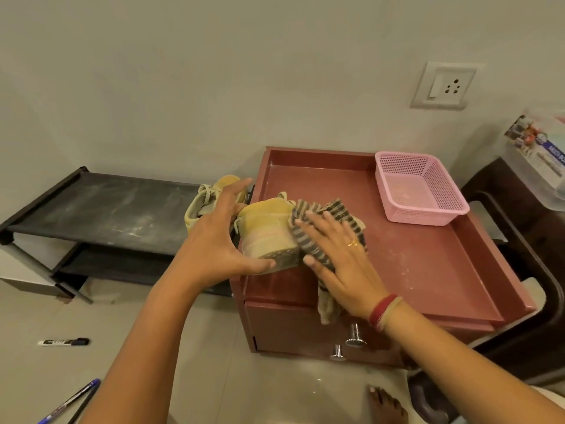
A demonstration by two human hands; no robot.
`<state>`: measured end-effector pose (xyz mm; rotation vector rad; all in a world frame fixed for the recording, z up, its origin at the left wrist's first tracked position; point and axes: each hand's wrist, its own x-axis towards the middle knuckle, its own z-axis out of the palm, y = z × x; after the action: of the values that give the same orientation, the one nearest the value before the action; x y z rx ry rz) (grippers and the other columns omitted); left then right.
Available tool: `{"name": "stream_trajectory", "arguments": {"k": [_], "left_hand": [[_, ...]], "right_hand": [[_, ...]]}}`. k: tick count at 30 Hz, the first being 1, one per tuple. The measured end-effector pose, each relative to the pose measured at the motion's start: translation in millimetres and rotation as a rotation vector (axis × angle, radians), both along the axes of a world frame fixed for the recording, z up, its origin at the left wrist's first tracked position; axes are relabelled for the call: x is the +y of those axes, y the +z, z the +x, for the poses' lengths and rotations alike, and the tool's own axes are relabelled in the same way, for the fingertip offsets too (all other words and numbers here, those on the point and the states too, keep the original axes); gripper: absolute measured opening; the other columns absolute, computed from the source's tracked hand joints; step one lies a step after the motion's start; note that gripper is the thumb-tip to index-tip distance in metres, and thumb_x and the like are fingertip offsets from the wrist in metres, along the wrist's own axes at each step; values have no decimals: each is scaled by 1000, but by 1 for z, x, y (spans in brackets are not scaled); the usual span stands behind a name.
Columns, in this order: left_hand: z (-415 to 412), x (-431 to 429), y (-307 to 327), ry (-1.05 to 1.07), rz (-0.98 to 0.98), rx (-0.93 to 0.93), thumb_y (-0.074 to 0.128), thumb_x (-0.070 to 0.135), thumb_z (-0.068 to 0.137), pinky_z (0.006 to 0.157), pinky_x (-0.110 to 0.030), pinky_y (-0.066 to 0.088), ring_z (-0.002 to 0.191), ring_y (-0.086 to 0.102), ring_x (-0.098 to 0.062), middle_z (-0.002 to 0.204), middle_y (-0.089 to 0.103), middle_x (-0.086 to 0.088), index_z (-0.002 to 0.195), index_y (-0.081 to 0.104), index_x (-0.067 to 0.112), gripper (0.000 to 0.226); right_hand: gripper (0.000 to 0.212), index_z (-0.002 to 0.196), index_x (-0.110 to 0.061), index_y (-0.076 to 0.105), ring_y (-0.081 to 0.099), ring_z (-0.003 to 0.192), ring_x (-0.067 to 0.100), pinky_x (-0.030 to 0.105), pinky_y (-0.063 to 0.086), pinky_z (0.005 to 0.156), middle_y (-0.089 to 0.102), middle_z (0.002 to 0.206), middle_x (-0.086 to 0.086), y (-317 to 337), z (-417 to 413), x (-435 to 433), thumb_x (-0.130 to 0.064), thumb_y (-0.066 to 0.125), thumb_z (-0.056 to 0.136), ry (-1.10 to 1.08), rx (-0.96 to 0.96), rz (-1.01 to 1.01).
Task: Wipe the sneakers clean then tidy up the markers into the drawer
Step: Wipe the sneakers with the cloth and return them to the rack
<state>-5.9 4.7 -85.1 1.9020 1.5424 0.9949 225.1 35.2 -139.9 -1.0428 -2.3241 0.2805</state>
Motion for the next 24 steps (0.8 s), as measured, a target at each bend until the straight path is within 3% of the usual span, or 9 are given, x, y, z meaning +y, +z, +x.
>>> {"name": "stream_trajectory", "arguments": {"k": [4,6,9,11,12,14,17,21,24], "left_hand": [[-1,-2,-2,16,-9,20,92,34,47,92,-26,37,118,43,3,118,38,38,131,23,55,111],[-2,-2,-3,6,-10,34,92,36,47,92,-24,36,117,42,7,121,35,39,132,21,56,112],[-4,0,-4,-7,-33,39,92,34,48,89,-19,34,114,39,14,121,35,39,132,22,55,112],[-5,0,-4,-1,-40,36,92,34,49,90,-17,33,115,40,10,120,36,39,133,23,54,111],[-5,0,-5,3,-47,36,92,34,49,90,-16,33,116,39,10,121,36,39,134,24,52,110],[-6,0,-5,2,-64,47,92,35,49,92,-14,33,116,38,15,123,34,40,135,25,49,110],[-8,0,-7,-10,-80,109,91,31,52,92,-15,33,118,39,7,124,35,38,140,24,44,111],[-8,3,-12,-11,-143,257,82,30,58,96,-22,34,131,31,-8,143,29,17,147,11,40,114],[4,8,-17,43,-241,348,80,45,61,100,-34,34,137,22,-19,150,13,7,148,-1,35,120]], "right_hand": [[74,135,-35,40,27,139,18,50,18,116,36,148,-3,-8,27,36,-79,14,81,-341,272,-262],[64,135,-35,40,22,141,15,46,14,117,33,149,-5,-6,22,26,-71,20,86,-280,233,-222],[49,136,-52,24,8,144,7,31,1,117,24,151,-16,-11,16,14,-65,21,89,-94,48,-96],[47,132,-46,32,32,135,12,19,22,110,39,144,-7,-10,26,29,-64,29,89,-180,292,-259],[43,128,-38,40,44,123,13,10,33,98,48,137,-1,-7,33,39,-58,35,91,-250,463,-432],[35,124,-25,50,54,104,13,14,42,84,57,127,5,-8,48,57,-45,39,97,-377,701,-735],[37,124,-16,53,56,103,11,25,42,94,59,122,3,-1,49,64,-38,40,98,-562,944,-637],[40,120,-25,53,52,106,4,17,39,92,55,118,-8,25,34,37,-49,40,92,-395,745,-212],[50,132,-27,47,39,129,12,38,28,110,44,137,-10,14,6,7,-53,33,92,-208,268,-90]]}}
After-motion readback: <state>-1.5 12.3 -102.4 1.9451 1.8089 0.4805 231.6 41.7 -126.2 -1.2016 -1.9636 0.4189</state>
